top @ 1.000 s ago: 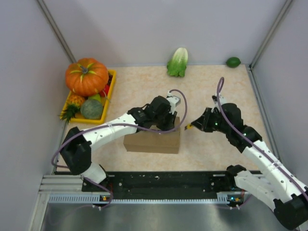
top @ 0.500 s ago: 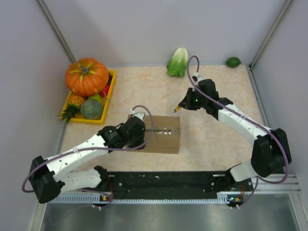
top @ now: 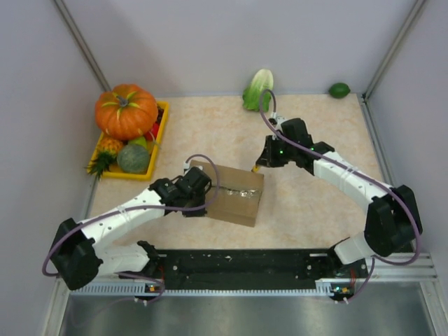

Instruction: Unpack the express box

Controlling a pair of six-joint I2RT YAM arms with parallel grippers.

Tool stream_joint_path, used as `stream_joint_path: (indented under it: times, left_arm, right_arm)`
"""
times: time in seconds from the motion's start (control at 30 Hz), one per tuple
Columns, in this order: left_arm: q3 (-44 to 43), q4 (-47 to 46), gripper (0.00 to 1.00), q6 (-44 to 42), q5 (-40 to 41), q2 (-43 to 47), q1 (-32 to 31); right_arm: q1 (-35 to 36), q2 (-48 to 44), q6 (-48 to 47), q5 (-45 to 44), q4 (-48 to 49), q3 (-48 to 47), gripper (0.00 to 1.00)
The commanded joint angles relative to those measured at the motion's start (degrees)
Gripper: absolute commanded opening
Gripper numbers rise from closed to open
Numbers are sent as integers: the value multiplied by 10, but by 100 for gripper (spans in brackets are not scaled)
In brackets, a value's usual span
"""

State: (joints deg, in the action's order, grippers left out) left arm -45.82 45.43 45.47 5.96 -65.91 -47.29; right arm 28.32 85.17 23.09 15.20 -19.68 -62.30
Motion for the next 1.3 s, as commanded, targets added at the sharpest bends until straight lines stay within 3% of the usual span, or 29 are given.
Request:
stream_joint_path:
  times: [0.0,0.17,0.47,0.7,0.9,1.07,1.27]
  left_arm:
    - [-46,-96,0,-28,-7,-33,75]
    - [-66,-177,0,-71,-83,-69,151]
    - [-158,-187,0,-135,-118,-178,207]
    - [-189,-196,11,-141,-148,-204,252]
    - [-178,-192,29,-127,-146,-186,264]
    - [-172,-219,43,-118,-183,-191,269]
    - [-184,-257,46,-128,-248,-220,275]
  right_arm:
    - [22,-95,-23,26,-30,11,0]
    - [30,-161,-22,34,-45,39,0]
    - [41,-236,-27,-22,-52,46,0]
    - [41,-215,-3,-196,-54,62,0]
    - [42,-184,16,-242,-50,65,0]
    - [63,-153,-6,-228,-48,64,0]
    - [111,-147,-9,-155,-46,65,0]
